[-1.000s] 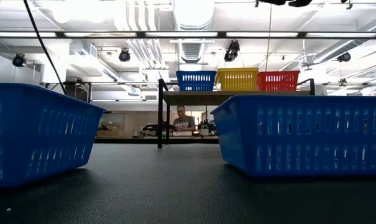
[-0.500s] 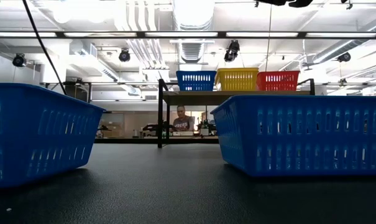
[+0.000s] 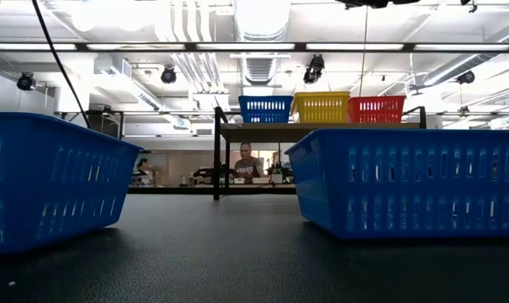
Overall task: Stack baskets on shelf by color
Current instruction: Stack the left red bin on top of the red bin on the shelf
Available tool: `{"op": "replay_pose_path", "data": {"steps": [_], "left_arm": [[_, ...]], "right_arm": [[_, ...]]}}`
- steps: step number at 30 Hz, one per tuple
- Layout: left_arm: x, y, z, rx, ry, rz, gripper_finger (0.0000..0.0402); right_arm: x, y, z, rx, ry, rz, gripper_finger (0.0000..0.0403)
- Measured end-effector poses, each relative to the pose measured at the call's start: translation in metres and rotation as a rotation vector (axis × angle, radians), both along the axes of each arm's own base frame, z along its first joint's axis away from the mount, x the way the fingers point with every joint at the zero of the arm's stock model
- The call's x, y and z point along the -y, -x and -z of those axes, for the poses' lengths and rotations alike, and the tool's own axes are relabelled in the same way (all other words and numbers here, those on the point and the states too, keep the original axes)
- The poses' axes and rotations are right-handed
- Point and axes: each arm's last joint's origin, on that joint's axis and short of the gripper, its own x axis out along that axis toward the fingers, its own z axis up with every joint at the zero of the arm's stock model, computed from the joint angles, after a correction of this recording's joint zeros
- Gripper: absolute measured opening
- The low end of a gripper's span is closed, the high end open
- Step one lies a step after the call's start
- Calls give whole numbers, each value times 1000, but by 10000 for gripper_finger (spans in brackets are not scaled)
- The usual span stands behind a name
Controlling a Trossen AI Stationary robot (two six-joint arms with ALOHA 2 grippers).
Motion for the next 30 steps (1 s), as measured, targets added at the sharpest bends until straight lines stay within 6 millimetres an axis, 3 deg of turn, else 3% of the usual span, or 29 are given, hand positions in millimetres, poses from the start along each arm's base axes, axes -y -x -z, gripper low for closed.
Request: {"op": "replay_pose_path", "data": {"steps": [5, 12, 20, 30], "left_arm": [[-6, -5, -27, 87, -141, 6, 0], [-6, -19, -56, 301, -239, 88, 0], [-9, -38, -69, 487, -339, 188, 0], [-11, -64, -79, 711, -524, 317, 0]], "right_arm": [[-1, -7, 4, -16, -22, 3, 52], [-4, -24, -4, -7, -112, -72, 106], [-7, -52, -5, -125, -183, -68, 150], [-14, -89, -24, -404, -215, -145, 152]]}}
